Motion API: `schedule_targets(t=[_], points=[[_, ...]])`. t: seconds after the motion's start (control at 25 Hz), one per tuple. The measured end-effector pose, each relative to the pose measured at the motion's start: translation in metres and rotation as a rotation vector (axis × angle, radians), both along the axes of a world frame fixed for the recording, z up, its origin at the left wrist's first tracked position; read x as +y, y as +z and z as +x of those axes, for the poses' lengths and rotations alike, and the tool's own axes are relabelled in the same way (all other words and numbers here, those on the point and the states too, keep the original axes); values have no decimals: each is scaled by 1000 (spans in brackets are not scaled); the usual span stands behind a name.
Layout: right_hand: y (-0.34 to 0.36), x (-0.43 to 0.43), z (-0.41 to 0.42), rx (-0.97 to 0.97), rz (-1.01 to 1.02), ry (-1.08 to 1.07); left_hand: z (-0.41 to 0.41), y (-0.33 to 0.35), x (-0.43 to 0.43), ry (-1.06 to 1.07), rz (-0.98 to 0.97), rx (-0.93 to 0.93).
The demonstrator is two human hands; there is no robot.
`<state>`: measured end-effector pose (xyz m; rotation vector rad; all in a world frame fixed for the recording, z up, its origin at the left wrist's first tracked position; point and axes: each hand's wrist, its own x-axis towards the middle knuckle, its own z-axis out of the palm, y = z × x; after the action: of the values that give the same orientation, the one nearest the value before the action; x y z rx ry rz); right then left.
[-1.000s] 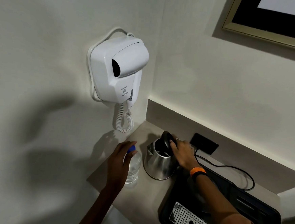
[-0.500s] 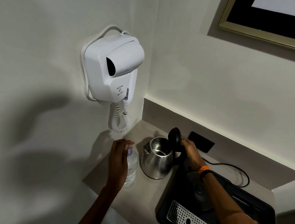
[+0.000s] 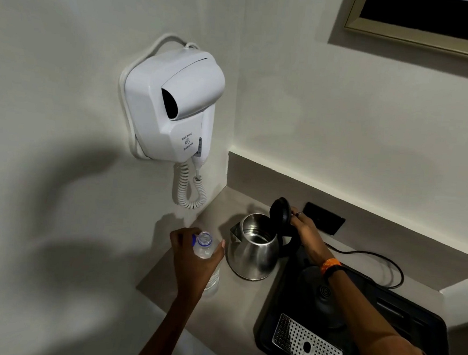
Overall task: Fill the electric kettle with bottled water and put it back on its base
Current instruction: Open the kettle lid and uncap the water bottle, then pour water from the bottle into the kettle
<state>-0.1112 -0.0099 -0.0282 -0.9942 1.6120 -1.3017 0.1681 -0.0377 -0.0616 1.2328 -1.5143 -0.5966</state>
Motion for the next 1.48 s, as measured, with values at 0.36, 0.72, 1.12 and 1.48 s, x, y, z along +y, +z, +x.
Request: schedule_targets(t=[0.36, 0.72, 1.12, 1.48], points=[[-10, -3, -1, -15, -29, -29, -5, 4, -22, -104, -69, 6], [-9, -4, 2, 14, -56, -56, -47, 37, -70, -307, -282, -808], [-1, 1, 7, -26, -69, -79, -69, 58, -83, -494, -299, -1281], [3, 4, 9, -10, -75, -54, -76, 64, -78, -472, -258, -1499]])
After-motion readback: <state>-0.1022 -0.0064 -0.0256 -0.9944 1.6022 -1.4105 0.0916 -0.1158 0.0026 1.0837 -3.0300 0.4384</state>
